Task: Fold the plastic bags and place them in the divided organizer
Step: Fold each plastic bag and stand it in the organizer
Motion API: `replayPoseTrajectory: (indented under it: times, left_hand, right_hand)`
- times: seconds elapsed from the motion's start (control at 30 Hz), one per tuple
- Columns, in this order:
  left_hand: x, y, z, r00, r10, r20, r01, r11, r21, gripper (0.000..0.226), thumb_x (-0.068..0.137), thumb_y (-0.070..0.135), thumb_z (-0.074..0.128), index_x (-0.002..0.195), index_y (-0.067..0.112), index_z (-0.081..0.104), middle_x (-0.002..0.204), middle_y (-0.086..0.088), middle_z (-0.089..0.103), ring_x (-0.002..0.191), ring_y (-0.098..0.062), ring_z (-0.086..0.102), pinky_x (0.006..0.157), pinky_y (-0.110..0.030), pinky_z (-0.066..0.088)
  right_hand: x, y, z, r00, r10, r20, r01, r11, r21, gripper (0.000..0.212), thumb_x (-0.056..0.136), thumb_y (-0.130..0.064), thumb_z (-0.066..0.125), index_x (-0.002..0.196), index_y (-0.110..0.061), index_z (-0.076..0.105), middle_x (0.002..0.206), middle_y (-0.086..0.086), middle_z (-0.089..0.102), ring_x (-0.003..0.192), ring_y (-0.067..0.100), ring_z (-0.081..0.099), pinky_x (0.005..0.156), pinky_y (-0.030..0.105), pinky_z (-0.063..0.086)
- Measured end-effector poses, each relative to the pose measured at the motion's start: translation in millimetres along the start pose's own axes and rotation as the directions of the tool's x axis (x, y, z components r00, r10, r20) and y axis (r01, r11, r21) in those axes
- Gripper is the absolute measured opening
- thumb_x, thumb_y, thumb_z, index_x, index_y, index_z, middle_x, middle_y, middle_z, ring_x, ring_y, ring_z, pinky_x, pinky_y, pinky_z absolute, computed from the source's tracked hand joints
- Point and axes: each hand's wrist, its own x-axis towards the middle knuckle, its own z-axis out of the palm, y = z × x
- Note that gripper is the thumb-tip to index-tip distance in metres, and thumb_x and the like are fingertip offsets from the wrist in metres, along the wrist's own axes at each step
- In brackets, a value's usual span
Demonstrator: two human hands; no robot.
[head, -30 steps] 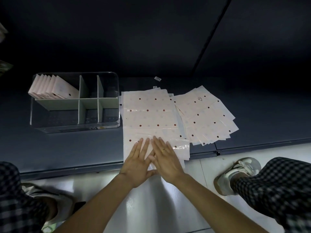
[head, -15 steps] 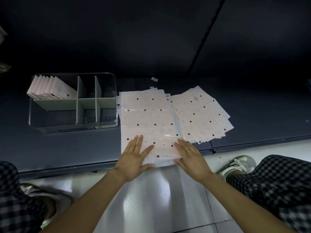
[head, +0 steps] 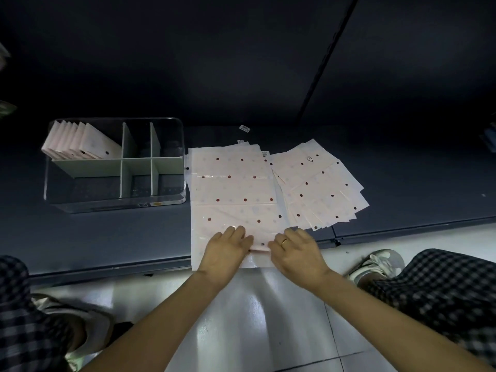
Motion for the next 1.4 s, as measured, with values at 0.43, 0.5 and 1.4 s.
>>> replayPoseTrajectory:
  times: [0.43,0.5,1.4]
  left_hand:
    - [-15.6,-17.5,0.3,0.966,-0.038,-0.255,-0.071,0.912,-0.404,0.061,0.044,0.003,0.092,0.098,0.026,0.075,0.088,0.002,0.070,0.087,-0.013,0.049,0.076,-0.025,0.036]
    - [-20.3,-20.4,1.9,0.970,-0.056,-0.237,-0.045,0.914,-0.403,0.062,0.043,0.005,0.093,0.098,0.028,0.075,0.092,0.003,0.071,0.088,-0.013,0.044,0.074,-0.024,0.034]
    - [-30.4,-49.0,23.1,0.738,-0.668,0.099,0.598,0.578,-0.554,0.014,0.086,0.034,0.066,0.081,0.022,0.072,0.096,0.006,0.052,0.098,-0.020,0.043,0.083,-0.025,0.028]
  right_hand:
    - [-9.6,-3.4,14.4,0.947,0.309,0.090,-0.305,0.773,0.556,0.042,0.058,0.007,0.081,0.098,-0.007,0.073,0.103,0.004,0.070,0.099,0.014,0.049,0.079,0.036,0.052]
    - [-2.9,-4.6,16.7,0.961,0.274,0.029,-0.243,0.794,0.557,0.039,0.054,0.009,0.083,0.089,-0.007,0.075,0.097,0.003,0.072,0.096,0.014,0.051,0.073,0.036,0.054]
    - [59.6,-34.8,57.4,0.595,0.457,0.661,-0.744,0.624,0.238,0.047,0.096,-0.043,0.043,0.057,-0.022,0.028,0.103,0.009,0.052,0.101,0.027,0.044,0.085,0.037,0.041]
